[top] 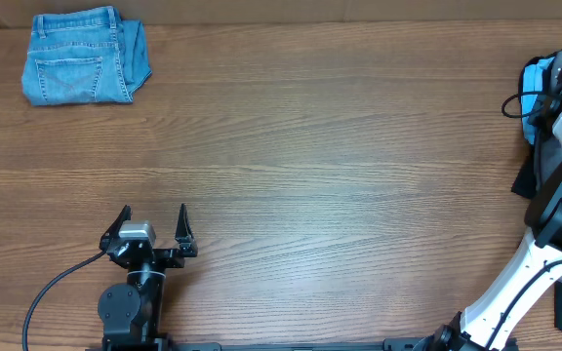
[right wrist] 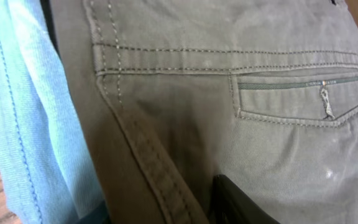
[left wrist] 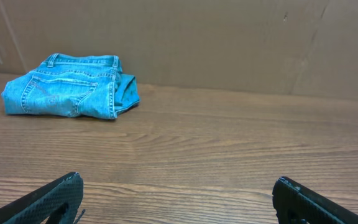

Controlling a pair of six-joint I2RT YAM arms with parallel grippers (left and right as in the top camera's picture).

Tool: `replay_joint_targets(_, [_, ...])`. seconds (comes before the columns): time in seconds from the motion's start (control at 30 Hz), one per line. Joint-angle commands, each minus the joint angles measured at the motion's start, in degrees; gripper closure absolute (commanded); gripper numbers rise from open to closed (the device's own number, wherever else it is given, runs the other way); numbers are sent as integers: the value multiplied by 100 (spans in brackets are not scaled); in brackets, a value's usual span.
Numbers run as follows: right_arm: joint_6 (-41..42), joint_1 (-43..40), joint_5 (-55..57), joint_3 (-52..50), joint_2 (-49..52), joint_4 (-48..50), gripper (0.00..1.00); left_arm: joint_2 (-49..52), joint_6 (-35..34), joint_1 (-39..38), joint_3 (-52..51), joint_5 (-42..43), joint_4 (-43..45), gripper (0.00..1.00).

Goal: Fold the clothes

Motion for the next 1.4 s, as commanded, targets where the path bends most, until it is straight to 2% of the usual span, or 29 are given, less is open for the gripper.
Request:
replay_joint_targets(0.0, [192, -39, 9, 210, 81, -146, 56, -61, 127, 35, -22, 59, 4, 0])
replay_joint_targets(0.07, [227, -39, 11, 275, 81, -219, 45, -61, 129, 35, -22, 59, 4, 0])
replay_joint_targets(0.1, [225, -39, 11, 295, 81, -234, 44, -61, 129, 35, -22, 59, 4, 0])
replay_joint_targets(0.4, [227, -37, 9, 337, 74, -295, 41, -61, 129, 35, -22, 59, 4, 0])
replay_joint_targets(0.47, [229, -37, 9, 385, 59, -328, 45, -61, 129, 35, -22, 59, 4, 0])
replay_joint_targets(0.53, [275, -37, 11, 437, 50, -374, 66, -61, 129, 35, -22, 59, 4, 0])
replay_joint_targets(0.6, [461, -39, 2, 514, 48, -442, 70, -61, 129, 35, -22, 59, 4, 0])
replay_joint_targets(0.7, [527, -39, -214, 651, 48, -588, 70, -61, 129, 35, -22, 59, 4, 0])
replay_joint_targets(0.73, [529, -37, -284, 693, 48, -632, 69, -61, 129, 35, -22, 59, 4, 0])
replay_joint_targets(0.77, [527, -37, -341, 728, 48, -675, 65, -61, 129, 35, -22, 59, 4, 0])
replay_joint_targets(0.83, [529, -37, -428, 758, 46, -717, 49, -61, 129, 35, -22, 59, 4, 0])
replay_joint_targets(0.9, [529, -37, -450, 758, 48, -739, 49, -61, 129, 35, -22, 59, 4, 0])
replay_joint_targets(1.1, [564, -39, -761, 758, 46, -763, 62, -61, 129, 35, -22, 59, 4, 0])
replay_joint_targets(1.13, [619, -39, -761, 758, 46, -763, 72, -61, 129, 35, -22, 59, 4, 0])
replay_joint_targets(1.23, [638, -39, -758, 758, 46, -763, 94, -61, 129, 35, -22, 59, 4, 0])
replay_joint_targets(1.27, [638, -39, -758, 758, 46, -763, 96, -61, 129, 35, -22, 59, 4, 0])
replay_joint_targets(1.37, [640, -39, -758, 758, 46, -780, 96, -61, 129, 35, -22, 59, 4, 0])
